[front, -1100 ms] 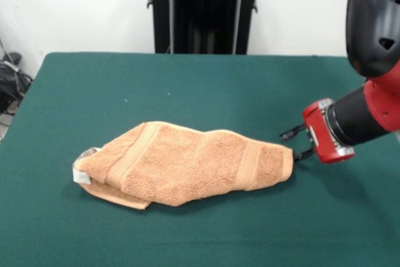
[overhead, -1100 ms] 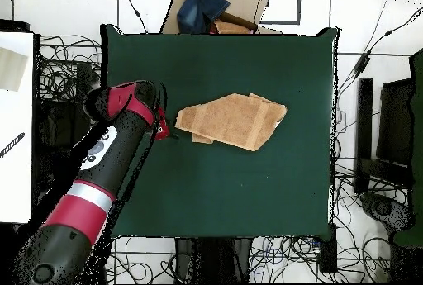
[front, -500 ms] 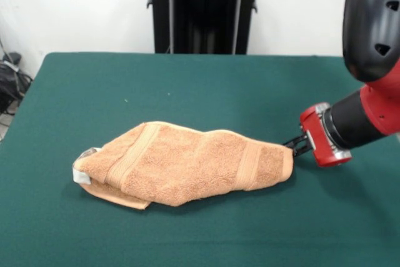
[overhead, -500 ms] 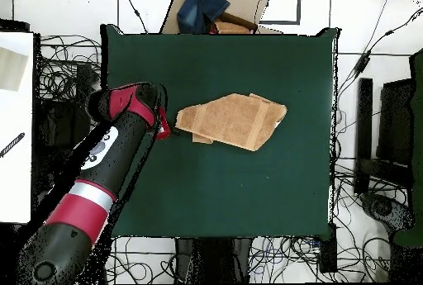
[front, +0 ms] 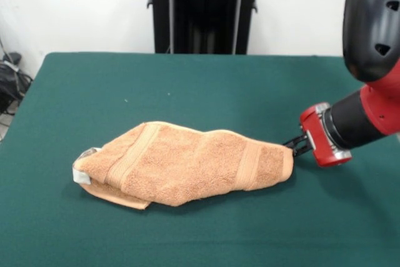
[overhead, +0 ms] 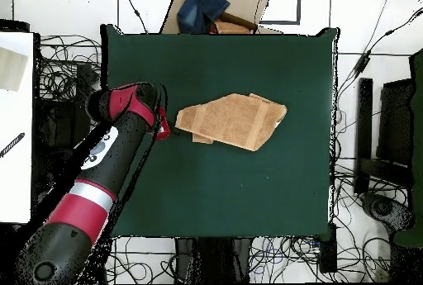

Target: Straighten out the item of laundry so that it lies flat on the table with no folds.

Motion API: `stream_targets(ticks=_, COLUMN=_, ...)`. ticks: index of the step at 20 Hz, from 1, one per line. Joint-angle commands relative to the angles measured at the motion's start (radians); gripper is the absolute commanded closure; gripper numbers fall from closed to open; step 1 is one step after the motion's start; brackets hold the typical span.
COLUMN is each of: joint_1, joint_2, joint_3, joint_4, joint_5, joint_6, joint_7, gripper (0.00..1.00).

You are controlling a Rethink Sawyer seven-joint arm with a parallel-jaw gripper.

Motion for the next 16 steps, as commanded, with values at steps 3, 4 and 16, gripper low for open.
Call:
stream_targets(ticks=3, joint_1=-0.012, joint_2=0.01, joint_3=0.045, joint_4=0.033, joint_5=0.025, joint_6=-0.07, joint_7=0.288, gripper=1.0)
stream_targets(ticks=4, joint_1=-0.012, joint_2=0.01, joint_3=0.045, joint_4=0.033, joint_5=0.023, joint_6=-0.072, joint_7=0.286, gripper=0.0)
stream_targets(ticks=16, joint_1=-0.013, joint_2=0.006, joint_3=0.053, joint_4=0.045, joint_5=0.021, joint_6=-0.086, joint_7=0.282, gripper=0.0)
